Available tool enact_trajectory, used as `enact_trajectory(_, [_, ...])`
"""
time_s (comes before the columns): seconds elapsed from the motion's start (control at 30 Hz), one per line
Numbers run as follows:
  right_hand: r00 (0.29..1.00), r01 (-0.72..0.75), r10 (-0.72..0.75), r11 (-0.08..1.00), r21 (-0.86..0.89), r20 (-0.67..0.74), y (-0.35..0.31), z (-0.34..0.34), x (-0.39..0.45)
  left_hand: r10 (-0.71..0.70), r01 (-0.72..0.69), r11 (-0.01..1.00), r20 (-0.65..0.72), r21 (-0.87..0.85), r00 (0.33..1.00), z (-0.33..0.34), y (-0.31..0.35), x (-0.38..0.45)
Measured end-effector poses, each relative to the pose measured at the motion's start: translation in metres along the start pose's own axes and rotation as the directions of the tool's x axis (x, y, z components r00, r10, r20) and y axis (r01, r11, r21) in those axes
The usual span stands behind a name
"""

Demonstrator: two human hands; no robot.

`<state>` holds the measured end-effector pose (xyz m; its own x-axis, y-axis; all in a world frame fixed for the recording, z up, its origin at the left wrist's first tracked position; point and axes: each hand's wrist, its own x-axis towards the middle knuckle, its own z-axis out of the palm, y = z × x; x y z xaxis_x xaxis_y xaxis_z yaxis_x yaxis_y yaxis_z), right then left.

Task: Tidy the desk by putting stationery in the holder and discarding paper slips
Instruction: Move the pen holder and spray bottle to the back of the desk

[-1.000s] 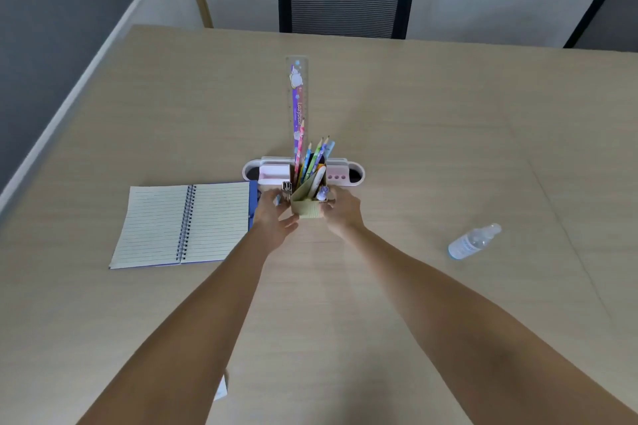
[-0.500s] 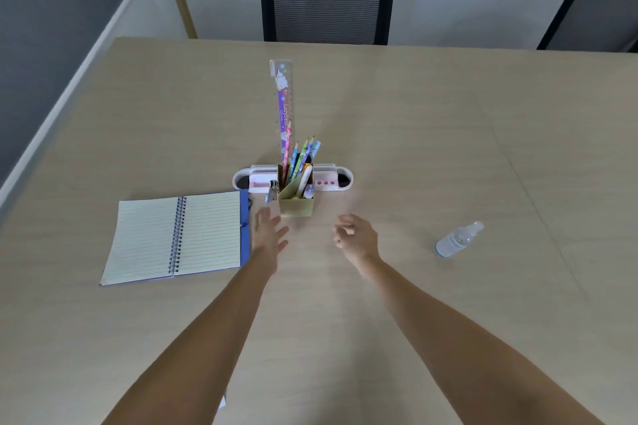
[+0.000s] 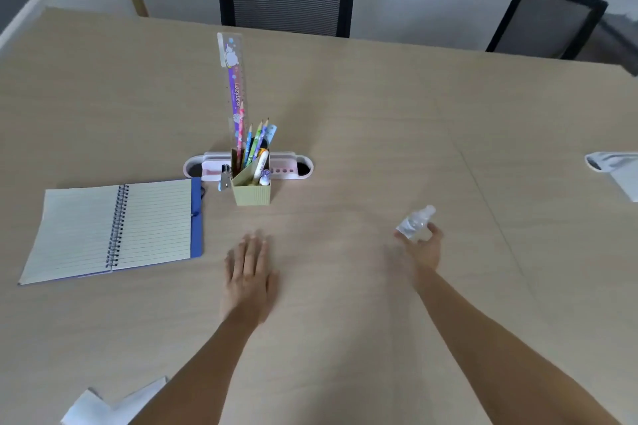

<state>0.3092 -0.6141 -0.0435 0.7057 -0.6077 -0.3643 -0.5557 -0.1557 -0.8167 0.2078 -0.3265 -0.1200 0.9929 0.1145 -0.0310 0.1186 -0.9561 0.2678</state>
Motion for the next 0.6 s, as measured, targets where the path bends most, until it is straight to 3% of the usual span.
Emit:
enact_trajectory(0.13, [0.973, 0.207, -0.185, 0.964, -0.169, 0.135, -0.019, 0.021, -0.006, 0.009, -0.009, 1.000, -0.007, -0.009, 1.000, -0.002, 0.002, -0.001])
enact_trajectory(0.2, [0.938, 0.292, -0.247, 0.941, -0.173, 0.242, -0.030, 0.045, -0.019, 0.002, -0.002, 1.000, -0.010, -0.012, 1.000, -0.002, 0.002, -0.002])
enact_trajectory(0.4, [0.749, 0.534, -0.378, 0.830, -0.159, 0.543, -0.062, 0.139, -0.051, -0.002, 0.002, 1.000, -0.014, -0.019, 1.000, 0.000, 0.001, -0.001])
enact_trajectory(0.47, [0.719, 0.555, -0.401, 0.822, -0.122, 0.567, -0.074, 0.164, -0.058, -0.007, 0.006, 1.000, -0.020, -0.020, 1.000, 0.002, 0.000, 0.000])
enact_trajectory(0.6, [0.756, 0.542, -0.402, 0.827, -0.149, 0.517, -0.084, 0.196, -0.053, 0.012, -0.013, 1.000, -0.046, -0.020, 0.999, 0.005, -0.001, 0.000])
